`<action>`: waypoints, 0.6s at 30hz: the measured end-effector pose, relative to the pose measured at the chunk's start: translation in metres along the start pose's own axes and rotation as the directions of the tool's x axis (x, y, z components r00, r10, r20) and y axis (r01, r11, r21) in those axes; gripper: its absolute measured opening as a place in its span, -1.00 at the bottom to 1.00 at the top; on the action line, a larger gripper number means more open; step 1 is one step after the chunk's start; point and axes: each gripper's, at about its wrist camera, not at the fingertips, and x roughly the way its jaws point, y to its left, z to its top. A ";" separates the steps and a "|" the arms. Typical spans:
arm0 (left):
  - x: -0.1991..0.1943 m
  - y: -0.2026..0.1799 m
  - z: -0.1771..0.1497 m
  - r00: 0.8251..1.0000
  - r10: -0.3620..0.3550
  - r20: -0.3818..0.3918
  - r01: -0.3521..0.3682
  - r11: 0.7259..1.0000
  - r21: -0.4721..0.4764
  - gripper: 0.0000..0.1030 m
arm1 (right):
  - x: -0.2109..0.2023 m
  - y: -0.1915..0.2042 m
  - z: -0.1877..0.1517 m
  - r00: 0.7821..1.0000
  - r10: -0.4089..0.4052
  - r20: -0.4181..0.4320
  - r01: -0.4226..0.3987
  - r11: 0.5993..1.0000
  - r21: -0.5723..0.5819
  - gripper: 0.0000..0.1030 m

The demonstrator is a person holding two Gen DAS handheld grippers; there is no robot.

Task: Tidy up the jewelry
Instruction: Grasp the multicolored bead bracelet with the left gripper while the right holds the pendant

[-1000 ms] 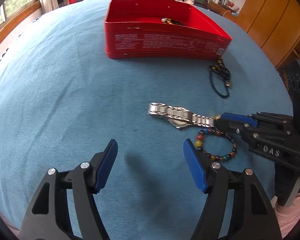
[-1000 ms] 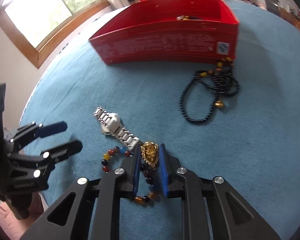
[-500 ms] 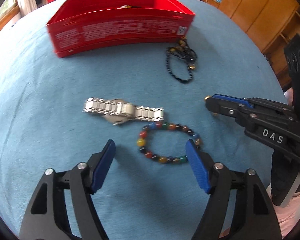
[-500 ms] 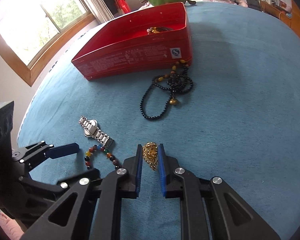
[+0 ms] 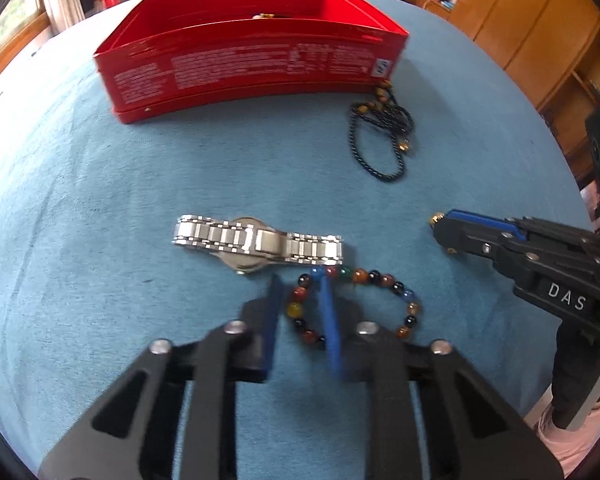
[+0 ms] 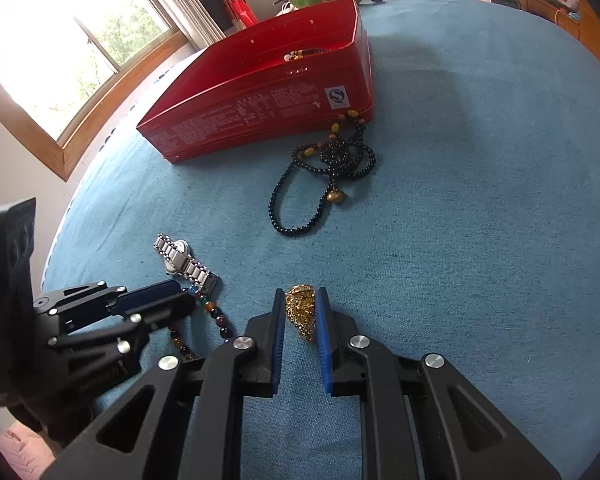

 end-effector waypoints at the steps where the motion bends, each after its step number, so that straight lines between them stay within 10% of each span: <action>1: -0.001 0.004 0.000 1.000 -0.003 0.001 0.003 1.000 -0.010 -0.88 | 0.000 0.000 0.000 1.000 -0.001 -0.001 0.001 1.000 0.000 -0.72; 18: -0.022 0.028 -0.008 0.996 -0.082 0.046 0.083 0.996 -0.027 -0.88 | 0.009 0.008 0.001 0.998 -0.055 -0.024 0.054 0.998 -0.026 -0.66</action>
